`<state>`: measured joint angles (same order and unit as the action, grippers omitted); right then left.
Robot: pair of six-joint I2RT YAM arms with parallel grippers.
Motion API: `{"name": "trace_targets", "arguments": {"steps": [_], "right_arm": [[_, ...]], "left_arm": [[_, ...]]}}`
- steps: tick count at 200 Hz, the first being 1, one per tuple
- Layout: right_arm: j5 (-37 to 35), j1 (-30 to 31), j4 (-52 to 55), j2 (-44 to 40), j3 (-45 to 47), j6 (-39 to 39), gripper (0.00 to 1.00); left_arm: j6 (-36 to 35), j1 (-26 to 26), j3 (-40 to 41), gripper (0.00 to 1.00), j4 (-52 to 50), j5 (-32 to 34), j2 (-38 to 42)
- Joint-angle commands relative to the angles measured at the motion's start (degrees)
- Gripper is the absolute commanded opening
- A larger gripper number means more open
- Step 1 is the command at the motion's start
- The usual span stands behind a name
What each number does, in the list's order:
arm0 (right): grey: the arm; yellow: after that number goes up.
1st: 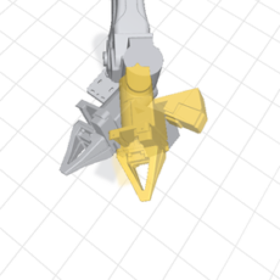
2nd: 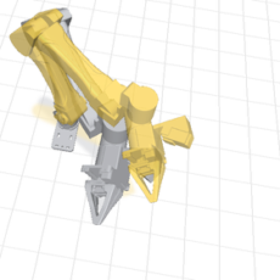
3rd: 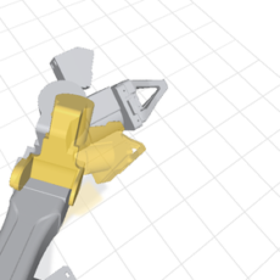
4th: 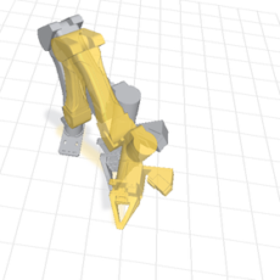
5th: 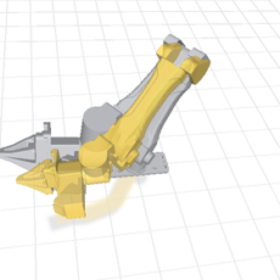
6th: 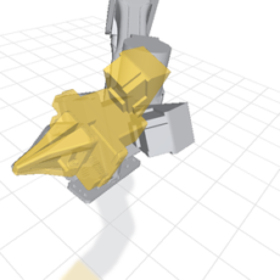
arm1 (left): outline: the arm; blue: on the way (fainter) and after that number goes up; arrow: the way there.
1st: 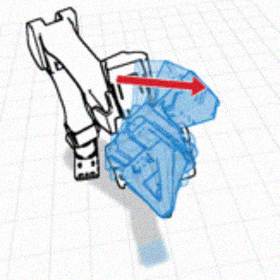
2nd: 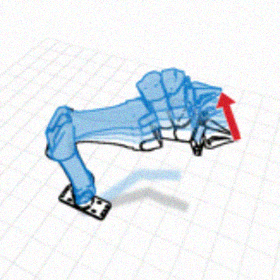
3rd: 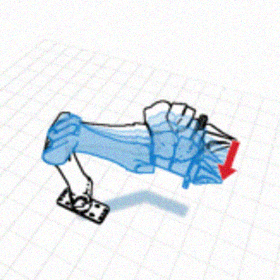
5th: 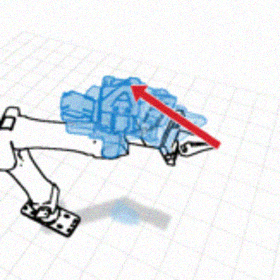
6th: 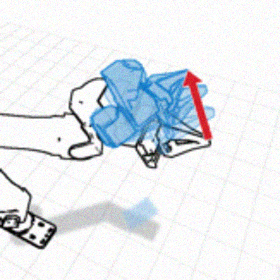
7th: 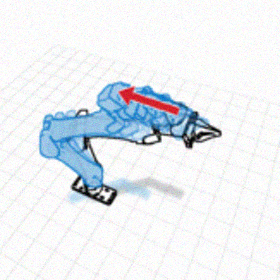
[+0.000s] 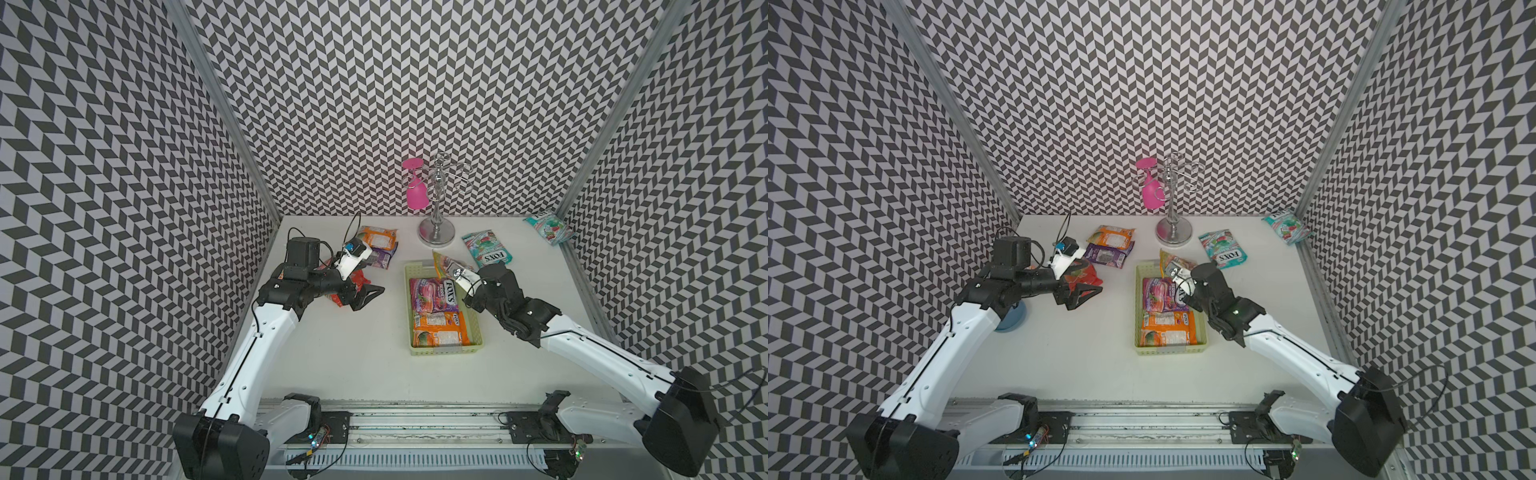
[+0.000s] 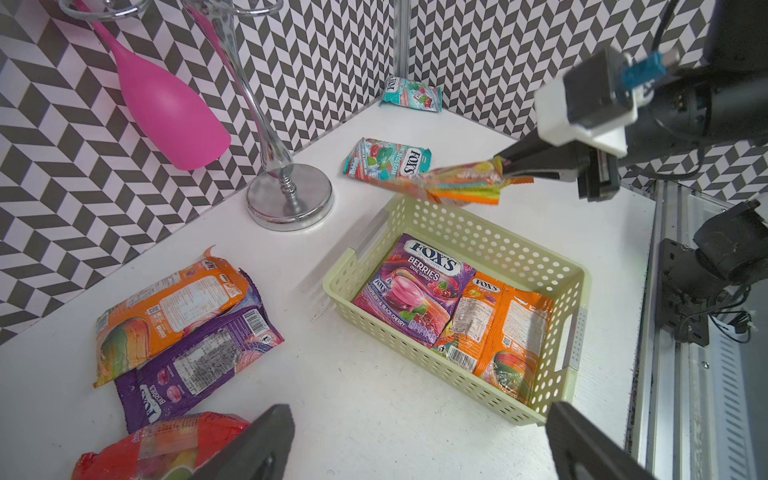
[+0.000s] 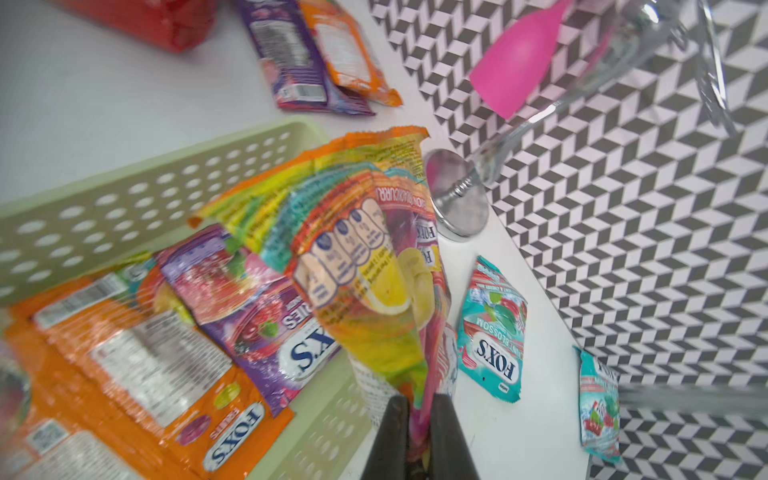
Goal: Put the candies in the basket
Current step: Place the candy in the basket.
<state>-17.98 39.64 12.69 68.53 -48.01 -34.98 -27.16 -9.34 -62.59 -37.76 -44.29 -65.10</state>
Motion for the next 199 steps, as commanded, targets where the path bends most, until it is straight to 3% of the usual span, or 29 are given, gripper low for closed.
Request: {"name": "trace_targets", "arguments": {"steps": [1,63,104,145,199], "right_arm": [[-1.6,1.9,-9.1,-2.7,1.1,-6.3,0.0],[-9.3,7.1,-18.8,1.3,4.4,-11.8,0.0],[-15.9,7.9,-17.8,9.4,-1.5,-10.0,0.0],[-17.6,8.7,-16.6,15.7,-4.7,-9.8,0.0],[-17.2,9.4,-18.8,17.9,-3.1,-12.2,0.0]], "left_arm": [[-0.3,0.2,0.2,0.99,-0.3,-1.2,1.2],[0.5,0.5,0.0,0.99,0.5,-1.5,1.0],[0.8,0.5,-0.4,0.99,0.5,-1.3,1.2],[0.9,0.5,-0.4,0.99,0.5,-0.7,1.5],[1.1,0.4,-0.2,0.99,0.7,-0.9,1.6]]}}
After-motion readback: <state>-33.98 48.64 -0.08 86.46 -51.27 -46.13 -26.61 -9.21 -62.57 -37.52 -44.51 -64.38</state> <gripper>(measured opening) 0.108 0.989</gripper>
